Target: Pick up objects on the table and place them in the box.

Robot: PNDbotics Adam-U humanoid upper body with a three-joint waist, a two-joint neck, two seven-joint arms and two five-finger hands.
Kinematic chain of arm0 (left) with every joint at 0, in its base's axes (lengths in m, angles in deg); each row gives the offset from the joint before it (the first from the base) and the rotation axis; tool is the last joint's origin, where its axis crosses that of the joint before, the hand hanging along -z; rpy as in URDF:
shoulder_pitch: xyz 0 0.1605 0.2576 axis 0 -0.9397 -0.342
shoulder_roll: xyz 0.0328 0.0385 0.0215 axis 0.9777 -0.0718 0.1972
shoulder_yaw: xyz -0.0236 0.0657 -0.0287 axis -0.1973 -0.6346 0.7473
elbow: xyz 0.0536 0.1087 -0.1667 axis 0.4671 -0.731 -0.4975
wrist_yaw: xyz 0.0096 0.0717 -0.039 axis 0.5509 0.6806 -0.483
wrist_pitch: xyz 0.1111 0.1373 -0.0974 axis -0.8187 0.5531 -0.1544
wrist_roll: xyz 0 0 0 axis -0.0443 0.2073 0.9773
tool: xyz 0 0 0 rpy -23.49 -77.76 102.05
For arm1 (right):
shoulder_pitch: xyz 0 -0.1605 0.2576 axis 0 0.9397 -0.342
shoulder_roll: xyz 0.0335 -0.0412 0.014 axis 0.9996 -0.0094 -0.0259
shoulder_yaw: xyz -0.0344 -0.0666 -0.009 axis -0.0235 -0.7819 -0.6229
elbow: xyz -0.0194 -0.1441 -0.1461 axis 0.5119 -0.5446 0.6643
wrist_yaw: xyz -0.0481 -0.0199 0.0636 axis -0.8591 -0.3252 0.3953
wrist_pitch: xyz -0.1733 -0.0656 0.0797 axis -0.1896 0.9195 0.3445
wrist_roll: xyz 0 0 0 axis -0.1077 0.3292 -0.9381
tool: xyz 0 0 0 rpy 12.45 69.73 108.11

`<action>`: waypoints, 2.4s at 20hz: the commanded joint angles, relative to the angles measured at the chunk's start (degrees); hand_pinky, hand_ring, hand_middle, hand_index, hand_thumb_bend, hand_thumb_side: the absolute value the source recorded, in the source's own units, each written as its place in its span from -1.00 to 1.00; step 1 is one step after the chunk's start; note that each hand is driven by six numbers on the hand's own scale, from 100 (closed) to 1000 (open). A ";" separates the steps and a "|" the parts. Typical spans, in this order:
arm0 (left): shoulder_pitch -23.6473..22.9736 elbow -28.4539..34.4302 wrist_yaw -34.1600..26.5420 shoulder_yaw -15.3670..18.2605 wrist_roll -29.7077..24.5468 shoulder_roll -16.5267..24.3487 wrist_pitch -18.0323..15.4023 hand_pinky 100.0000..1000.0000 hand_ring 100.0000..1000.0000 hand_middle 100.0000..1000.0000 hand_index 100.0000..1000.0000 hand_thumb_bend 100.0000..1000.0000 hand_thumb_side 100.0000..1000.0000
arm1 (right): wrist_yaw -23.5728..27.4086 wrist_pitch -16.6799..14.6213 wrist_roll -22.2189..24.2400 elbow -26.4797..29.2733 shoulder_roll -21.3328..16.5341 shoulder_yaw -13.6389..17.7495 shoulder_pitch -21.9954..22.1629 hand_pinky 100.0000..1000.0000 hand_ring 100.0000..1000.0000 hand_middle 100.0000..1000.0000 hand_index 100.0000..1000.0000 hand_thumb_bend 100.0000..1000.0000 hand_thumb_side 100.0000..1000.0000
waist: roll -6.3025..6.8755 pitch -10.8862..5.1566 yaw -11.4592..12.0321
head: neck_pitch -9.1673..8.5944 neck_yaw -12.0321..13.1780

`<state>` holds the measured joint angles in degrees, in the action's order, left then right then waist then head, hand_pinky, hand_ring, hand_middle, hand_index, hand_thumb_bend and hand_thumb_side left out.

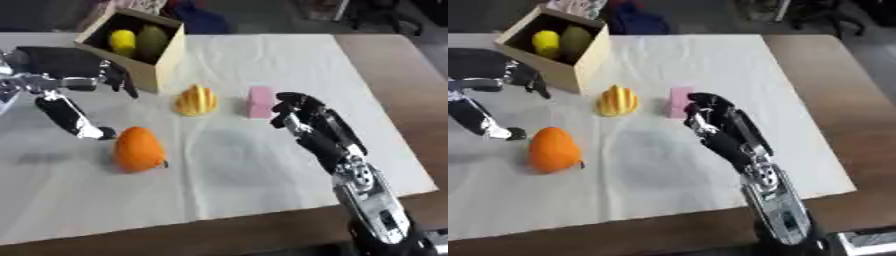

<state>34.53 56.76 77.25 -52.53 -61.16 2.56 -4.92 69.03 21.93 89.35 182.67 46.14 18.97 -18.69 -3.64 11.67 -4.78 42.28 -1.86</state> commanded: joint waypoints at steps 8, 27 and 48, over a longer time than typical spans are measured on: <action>-0.60 -1.17 0.74 -1.94 -11.06 -1.13 -6.11 0.54 0.35 0.44 0.65 -0.21 -0.23 | 0.15 -0.08 0.17 0.61 -0.64 0.09 -0.64 0.28 0.12 0.17 0.51 -1.00 -0.22 | 0.64 -0.24 -0.24 | -0.32 0.02; -0.75 6.03 -6.75 7.29 -5.42 3.75 -0.31 0.11 -0.40 -0.44 -0.08 -0.52 -0.84 | 0.08 -0.04 0.03 0.48 -0.94 0.26 -0.58 0.28 0.12 0.17 0.51 -1.00 -0.21 | 0.45 -0.15 0.45 | -0.54 -0.64; 15.64 -33.23 24.65 24.11 35.44 -15.24 12.75 0.20 -0.22 -0.29 0.09 -0.75 -1.00 | 0.80 0.12 1.09 0.39 0.11 -0.87 -0.49 0.28 0.12 0.17 0.51 -1.00 -0.20 | -0.56 -0.11 -1.21 | -0.81 1.36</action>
<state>48.43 24.48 100.68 -29.72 -28.38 -12.71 7.12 69.37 22.18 90.17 182.36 46.25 18.22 -18.68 -3.67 11.67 -5.97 42.20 -0.80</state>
